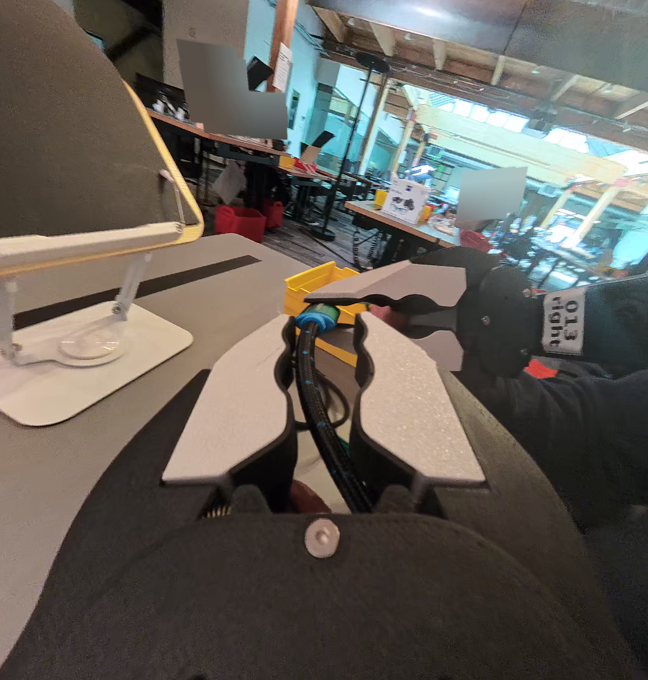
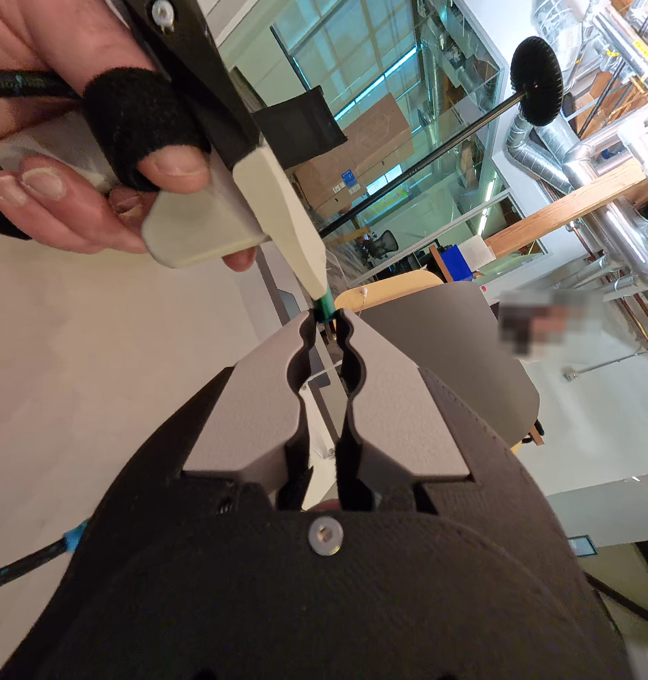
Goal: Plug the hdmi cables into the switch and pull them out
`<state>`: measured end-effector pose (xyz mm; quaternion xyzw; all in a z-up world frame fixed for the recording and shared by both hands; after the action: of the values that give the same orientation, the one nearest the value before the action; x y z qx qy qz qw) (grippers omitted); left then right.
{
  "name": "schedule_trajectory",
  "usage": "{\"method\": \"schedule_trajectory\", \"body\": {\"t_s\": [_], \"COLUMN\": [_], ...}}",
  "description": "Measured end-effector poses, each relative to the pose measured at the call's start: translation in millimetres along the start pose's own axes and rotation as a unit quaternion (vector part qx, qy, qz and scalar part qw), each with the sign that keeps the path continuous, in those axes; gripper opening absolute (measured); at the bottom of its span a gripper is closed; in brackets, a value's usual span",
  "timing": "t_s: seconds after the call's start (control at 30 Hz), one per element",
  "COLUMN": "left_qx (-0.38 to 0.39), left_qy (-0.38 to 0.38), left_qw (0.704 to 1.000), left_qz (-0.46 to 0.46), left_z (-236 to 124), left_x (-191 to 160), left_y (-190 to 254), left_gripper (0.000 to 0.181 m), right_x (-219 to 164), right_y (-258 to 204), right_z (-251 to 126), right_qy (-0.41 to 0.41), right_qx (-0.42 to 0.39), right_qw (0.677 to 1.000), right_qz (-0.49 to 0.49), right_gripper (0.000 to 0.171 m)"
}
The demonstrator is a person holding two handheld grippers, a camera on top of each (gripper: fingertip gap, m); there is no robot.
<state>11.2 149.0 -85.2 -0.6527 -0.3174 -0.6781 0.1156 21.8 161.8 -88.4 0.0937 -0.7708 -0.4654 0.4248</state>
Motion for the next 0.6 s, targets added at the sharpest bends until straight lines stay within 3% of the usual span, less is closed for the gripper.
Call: {"method": "schedule_trajectory", "body": {"t_s": [0.1,0.43,0.6], "left_qx": [0.018,0.027,0.043], "left_qy": [0.011,0.015,0.027], "left_qw": [1.0,1.0,0.998], "left_qz": [0.001,-0.001,0.04], "left_z": [-0.8,-2.8,-3.8], "left_x": [0.7,-4.5,-3.9], "left_y": [-2.5,-7.2,-4.2], "left_gripper": [0.021,0.02,0.023], "right_x": [2.1,0.8,1.4], "right_y": [-0.3,-5.6,-7.0], "right_z": [-1.3,3.3,1.9], "right_qy": [0.002,0.013,0.017], "right_qx": [-0.001,0.021,0.034], "right_qw": [1.0,1.0,0.999], "right_qz": [0.0,0.011,0.023], "right_gripper": [0.008,0.009,0.009]}}
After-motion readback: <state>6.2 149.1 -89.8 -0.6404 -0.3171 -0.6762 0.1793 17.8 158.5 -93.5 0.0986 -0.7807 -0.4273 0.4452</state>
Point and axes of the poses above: each gripper's, where its closed fingertips meet, z out along the fingers, x out of its top, y = z × x across the jaws, the point moved 1 cm from there along -z, back along the fingers, and after that the axes turned 10 degrees about x, right-handed, at the moved point
